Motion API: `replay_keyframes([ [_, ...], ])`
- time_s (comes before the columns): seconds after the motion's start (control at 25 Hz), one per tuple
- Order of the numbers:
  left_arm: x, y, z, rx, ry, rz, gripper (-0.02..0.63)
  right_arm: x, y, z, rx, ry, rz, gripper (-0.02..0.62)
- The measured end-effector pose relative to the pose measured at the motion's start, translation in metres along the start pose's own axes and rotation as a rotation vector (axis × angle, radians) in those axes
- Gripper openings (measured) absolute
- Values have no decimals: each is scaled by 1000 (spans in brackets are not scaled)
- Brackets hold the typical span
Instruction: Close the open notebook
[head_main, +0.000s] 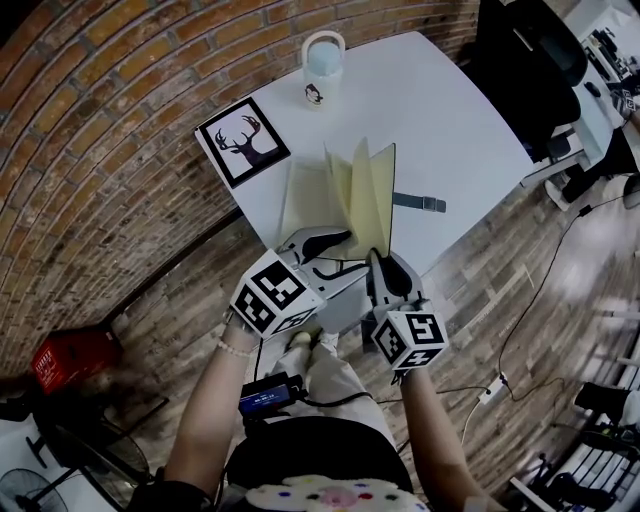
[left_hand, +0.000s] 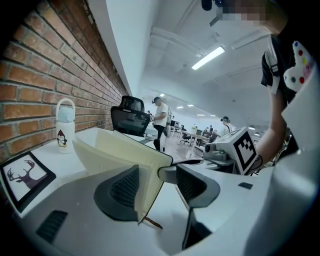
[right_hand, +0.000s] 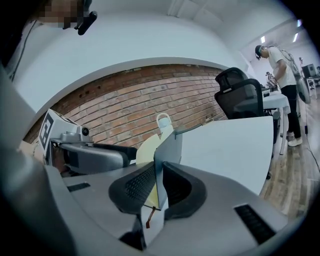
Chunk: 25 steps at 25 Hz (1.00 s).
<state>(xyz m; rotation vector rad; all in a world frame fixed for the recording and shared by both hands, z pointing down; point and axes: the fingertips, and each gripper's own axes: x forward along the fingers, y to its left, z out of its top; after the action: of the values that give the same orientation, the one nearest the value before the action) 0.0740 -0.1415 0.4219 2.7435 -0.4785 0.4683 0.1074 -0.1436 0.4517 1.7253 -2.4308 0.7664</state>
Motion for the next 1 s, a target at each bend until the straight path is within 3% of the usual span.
replay_keyframes([
  [0.44,-43,19,-21,-58,-19,127,241,7,13,1,-80,31,-8,64],
  [1.0,-101,30,-29,-28,-69,282,60,22,41,-1,-260,101,-14,71],
])
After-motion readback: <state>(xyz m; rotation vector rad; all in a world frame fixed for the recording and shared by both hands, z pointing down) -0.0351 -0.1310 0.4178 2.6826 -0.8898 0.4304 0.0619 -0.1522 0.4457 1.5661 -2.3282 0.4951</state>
